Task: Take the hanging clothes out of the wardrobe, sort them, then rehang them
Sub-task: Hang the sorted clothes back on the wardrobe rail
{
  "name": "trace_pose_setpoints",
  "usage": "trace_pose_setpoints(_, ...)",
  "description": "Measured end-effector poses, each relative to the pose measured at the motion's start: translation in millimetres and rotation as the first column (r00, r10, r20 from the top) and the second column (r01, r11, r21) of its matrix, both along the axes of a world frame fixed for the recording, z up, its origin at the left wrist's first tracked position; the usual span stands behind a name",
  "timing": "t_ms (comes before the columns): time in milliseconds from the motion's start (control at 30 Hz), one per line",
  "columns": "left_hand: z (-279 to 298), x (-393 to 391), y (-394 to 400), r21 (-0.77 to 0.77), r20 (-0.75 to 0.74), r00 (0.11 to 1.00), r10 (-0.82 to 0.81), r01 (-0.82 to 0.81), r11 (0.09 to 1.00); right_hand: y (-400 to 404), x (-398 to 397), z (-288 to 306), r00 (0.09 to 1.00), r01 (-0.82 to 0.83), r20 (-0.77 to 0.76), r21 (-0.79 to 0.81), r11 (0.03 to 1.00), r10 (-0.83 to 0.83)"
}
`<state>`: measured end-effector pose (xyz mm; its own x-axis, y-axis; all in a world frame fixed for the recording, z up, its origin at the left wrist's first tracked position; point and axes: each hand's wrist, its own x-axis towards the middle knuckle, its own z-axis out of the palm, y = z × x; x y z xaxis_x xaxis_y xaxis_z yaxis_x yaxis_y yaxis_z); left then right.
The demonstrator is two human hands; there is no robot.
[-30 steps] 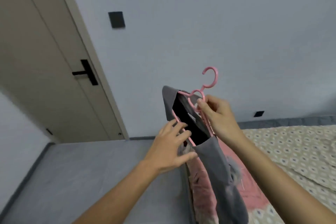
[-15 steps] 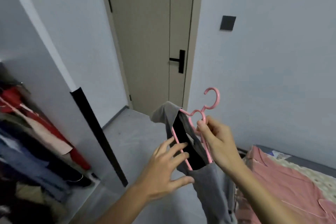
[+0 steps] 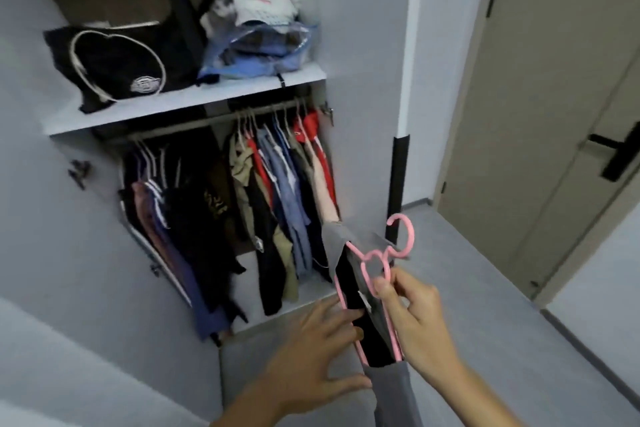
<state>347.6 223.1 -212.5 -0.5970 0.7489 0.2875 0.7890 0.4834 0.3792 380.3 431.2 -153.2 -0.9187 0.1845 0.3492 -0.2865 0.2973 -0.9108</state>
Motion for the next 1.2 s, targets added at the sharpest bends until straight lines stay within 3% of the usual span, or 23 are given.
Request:
trace_pose_setpoints(167, 13, -7, -67, -0.038, 0.03, 0.981, 0.191, -0.189, 0.981, -67, -49, 11, 0.988, -0.153, -0.013, 0.044, 0.987, 0.154)
trace_pose_setpoints(400, 8, -55, -136, -0.027, 0.106, 0.936, 0.336, -0.335, 0.942, -142, -132, 8, 0.966, -0.256, -0.015, 0.074, 0.964, 0.258)
trace_pose_setpoints(833, -44, -277, -236, 0.13, 0.124, 0.909, 0.398, -0.412, 0.902, -255, -350, -14, 0.974, -0.223, -0.014, 0.137, 0.965, 0.227)
trace_pose_setpoints(1200, -44, -419, -280, 0.029, 0.163, 0.897, 0.411, -0.42, 0.907, -304, -481, -30, 0.986, -0.147, -0.046, 0.179, 0.973, 0.157)
